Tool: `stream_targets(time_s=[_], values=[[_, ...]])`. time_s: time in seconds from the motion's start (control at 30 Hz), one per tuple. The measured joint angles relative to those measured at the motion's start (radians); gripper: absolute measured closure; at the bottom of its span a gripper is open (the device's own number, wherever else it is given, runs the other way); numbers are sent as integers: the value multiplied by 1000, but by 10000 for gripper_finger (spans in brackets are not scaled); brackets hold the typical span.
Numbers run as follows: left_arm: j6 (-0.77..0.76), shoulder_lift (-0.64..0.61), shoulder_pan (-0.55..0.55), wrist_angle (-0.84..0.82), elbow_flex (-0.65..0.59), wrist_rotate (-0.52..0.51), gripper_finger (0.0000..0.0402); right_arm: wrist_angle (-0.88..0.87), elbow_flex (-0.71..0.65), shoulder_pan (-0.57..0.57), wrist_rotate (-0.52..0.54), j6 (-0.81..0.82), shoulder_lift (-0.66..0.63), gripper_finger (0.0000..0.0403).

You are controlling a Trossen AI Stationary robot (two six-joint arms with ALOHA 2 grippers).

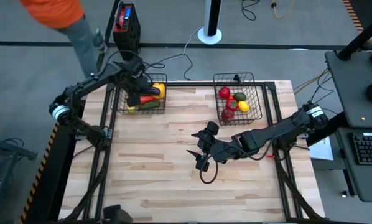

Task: Sort produce into baskets
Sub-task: Put the purple eggplant into the left black wire basket

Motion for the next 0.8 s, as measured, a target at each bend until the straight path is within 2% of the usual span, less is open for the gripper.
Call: stream_targets(time_s=[0.27,0.8], values=[[2,0,39,-35,0,69,316,0,0,0,0,0,0,94],[-4,1,51,-32,-54,77,317,0,0,0,-1,0,0,98]])
